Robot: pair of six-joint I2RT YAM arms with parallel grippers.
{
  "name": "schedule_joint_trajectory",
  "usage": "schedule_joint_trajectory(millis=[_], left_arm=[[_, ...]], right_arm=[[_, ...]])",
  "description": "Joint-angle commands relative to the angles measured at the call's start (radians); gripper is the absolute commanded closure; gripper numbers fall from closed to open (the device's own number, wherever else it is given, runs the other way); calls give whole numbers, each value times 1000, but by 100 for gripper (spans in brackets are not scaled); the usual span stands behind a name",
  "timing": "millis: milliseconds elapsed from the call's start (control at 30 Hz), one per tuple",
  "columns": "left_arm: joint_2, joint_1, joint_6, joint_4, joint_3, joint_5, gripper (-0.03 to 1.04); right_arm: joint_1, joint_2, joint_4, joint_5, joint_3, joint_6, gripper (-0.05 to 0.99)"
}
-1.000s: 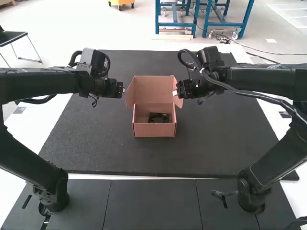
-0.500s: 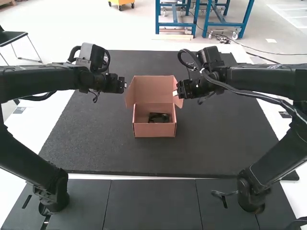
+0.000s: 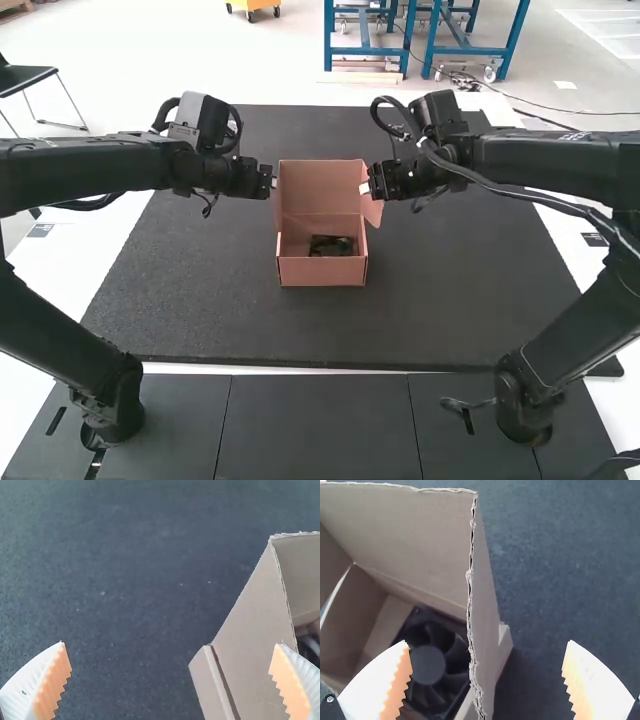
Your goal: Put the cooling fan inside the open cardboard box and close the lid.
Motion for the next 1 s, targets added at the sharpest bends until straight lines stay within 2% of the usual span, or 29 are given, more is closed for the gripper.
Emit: schedule_joint_trajectory(millis=[0,233,567,733,833,967], left_arm=[[-2,-5,3,4,31,11,7],[-2,-8,1,16,34,16,7],[-2,-10,-2,22,30,50,7],[-1,-10,-10,24,27,59,7],[-1,-10,-10,25,27,59,7],[-1,-10,-10,24,25,59,7]], right_arm=[[-18,-3,-2,-16,30,-5,26],[-20,-3,-5,-16,30,-5,27],[-18,-1,-5,-16,22,-5,27],[-18,8,-6,-15,28,-5,32],[-18,10,-5,-16,28,-5,39],[-18,13,-6,-16,28,-5,40]])
